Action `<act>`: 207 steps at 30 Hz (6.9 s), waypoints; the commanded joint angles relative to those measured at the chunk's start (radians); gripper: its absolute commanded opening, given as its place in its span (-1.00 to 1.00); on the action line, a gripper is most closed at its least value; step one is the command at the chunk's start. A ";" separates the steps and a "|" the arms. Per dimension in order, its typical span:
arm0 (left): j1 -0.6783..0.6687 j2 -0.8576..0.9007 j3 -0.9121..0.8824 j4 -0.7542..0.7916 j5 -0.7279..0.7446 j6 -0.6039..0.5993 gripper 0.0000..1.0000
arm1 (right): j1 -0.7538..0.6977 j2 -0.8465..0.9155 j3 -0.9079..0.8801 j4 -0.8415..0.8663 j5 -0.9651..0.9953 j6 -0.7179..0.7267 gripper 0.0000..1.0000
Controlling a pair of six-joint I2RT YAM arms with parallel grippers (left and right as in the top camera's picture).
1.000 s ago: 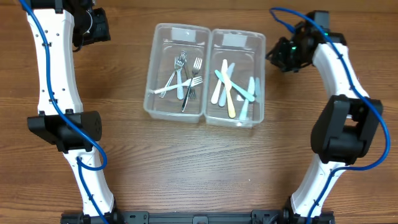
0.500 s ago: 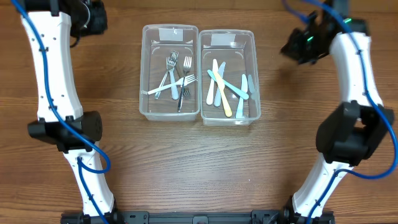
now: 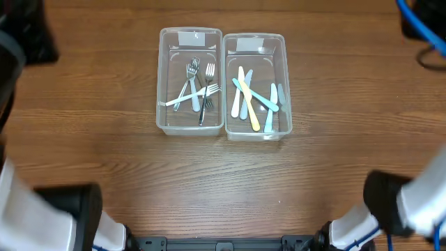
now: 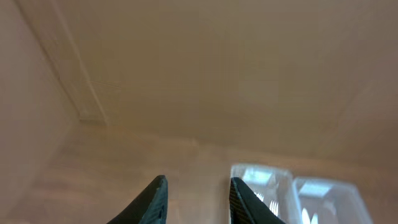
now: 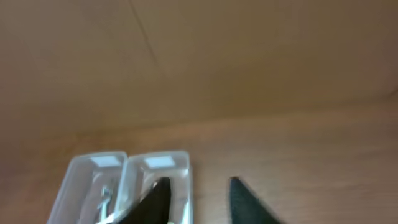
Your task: Pack container
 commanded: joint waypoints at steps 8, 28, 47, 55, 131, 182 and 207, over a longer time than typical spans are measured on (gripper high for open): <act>-0.002 -0.102 -0.102 -0.005 -0.049 -0.017 1.00 | -0.002 -0.292 -0.042 -0.011 0.118 -0.006 0.04; -0.002 -0.069 -0.178 -0.005 -0.048 -0.017 1.00 | -0.002 -0.345 -0.130 0.000 0.172 -0.007 1.00; -0.002 -0.069 -0.178 -0.005 -0.048 -0.017 1.00 | -0.002 -0.340 -0.130 -0.022 0.171 -0.007 1.00; -0.002 -0.069 -0.178 -0.005 -0.049 -0.017 1.00 | -0.002 -0.342 -0.130 -0.029 0.220 -0.007 1.00; -0.002 -0.069 -0.178 -0.005 -0.049 -0.017 1.00 | 0.091 -1.810 -2.827 1.218 0.006 -0.010 1.00; 0.039 -0.926 -1.948 1.139 -0.135 0.026 1.00 | 0.091 -1.810 -2.827 1.218 0.006 -0.011 1.00; 0.038 -1.676 -2.932 1.353 -0.095 -0.227 1.00 | 0.091 -1.810 -2.827 1.218 0.006 -0.011 1.00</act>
